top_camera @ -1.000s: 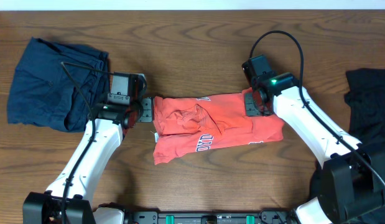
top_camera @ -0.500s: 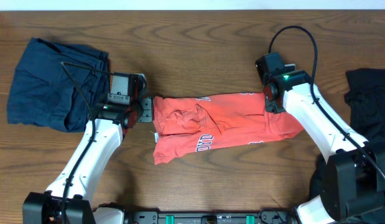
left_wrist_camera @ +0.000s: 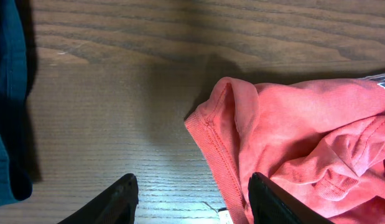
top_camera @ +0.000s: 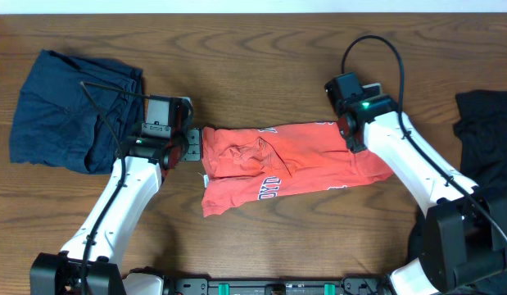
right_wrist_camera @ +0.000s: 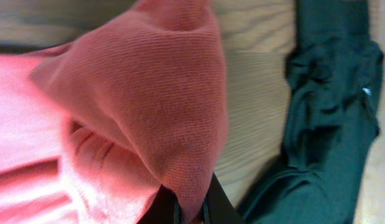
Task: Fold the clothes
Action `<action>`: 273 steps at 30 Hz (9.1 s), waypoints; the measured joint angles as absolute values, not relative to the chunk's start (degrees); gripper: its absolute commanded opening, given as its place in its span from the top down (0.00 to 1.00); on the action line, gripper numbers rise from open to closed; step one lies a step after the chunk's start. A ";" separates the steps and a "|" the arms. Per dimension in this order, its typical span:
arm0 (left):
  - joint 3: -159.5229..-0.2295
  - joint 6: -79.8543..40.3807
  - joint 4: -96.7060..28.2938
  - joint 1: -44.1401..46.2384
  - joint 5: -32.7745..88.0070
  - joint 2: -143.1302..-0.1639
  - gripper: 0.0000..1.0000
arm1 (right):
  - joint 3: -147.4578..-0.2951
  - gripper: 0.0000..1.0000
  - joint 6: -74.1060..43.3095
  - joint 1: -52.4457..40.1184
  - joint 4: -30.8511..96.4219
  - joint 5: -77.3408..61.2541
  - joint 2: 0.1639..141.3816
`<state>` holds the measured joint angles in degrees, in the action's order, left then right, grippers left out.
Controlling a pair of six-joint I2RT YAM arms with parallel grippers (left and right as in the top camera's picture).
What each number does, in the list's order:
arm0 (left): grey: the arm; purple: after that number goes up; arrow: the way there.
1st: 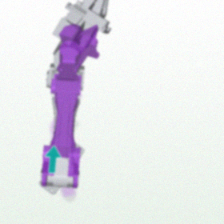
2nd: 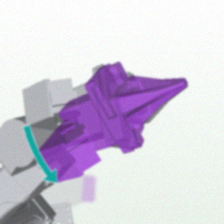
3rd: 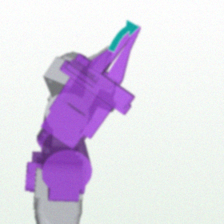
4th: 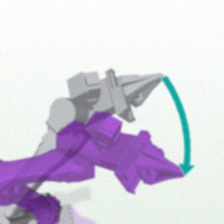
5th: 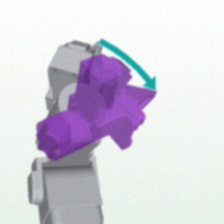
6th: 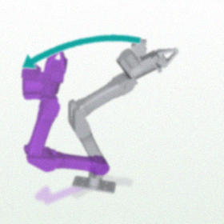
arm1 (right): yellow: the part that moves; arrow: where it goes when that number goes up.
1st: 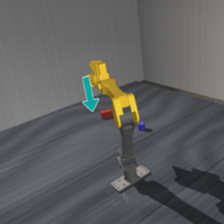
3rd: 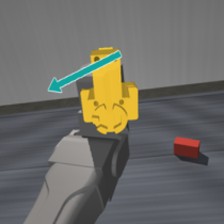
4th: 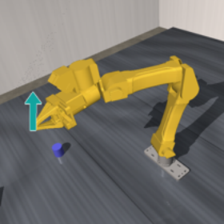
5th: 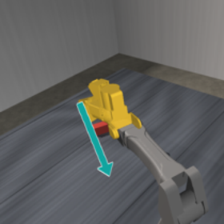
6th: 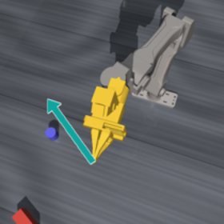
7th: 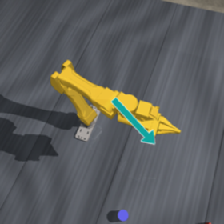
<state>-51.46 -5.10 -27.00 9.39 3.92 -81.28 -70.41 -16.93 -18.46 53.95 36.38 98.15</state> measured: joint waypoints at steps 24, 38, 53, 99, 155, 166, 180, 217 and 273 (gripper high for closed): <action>-51.46 -5.08 -27.00 9.37 3.92 -81.28 0.41 | -68.42 0.90 -12.80 -16.97 51.46 27.75 98.17; -51.46 -5.08 -27.00 9.37 3.95 -81.28 0.42 | -66.54 0.66 -11.46 -26.50 47.77 12.78 98.28; -51.46 -5.08 -27.00 9.37 3.95 -81.28 0.42 | -66.50 0.54 -11.22 -21.10 44.49 10.17 98.30; -50.59 -5.32 -23.86 9.78 29.78 -97.67 0.12 | -62.85 0.99 -18.68 -14.09 38.41 -12.14 106.10; -64.93 -4.14 -56.10 7.25 19.25 -91.29 0.94 | -62.74 0.99 -16.03 -18.20 39.72 -13.98 106.89; -73.43 -12.08 -49.19 17.56 19.46 -91.42 0.94 | -63.75 0.98 -15.75 -18.61 40.60 -14.87 107.79; -73.49 -24.23 -33.52 38.83 16.10 -102.10 0.61 | -64.10 0.84 -15.27 -18.61 41.23 -15.25 107.96; -80.23 -16.01 -53.52 23.64 2.59 -92.64 0.51 | -62.57 0.99 -3.20 -30.24 32.08 -14.57 90.39; -79.15 -14.72 -50.04 23.68 14.28 -100.33 0.51 | -62.57 0.44 -22.06 -11.16 26.72 -33.74 92.31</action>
<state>-79.15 -14.72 -50.04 23.68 14.28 -100.33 -62.57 -22.06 -11.16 26.72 -33.74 92.31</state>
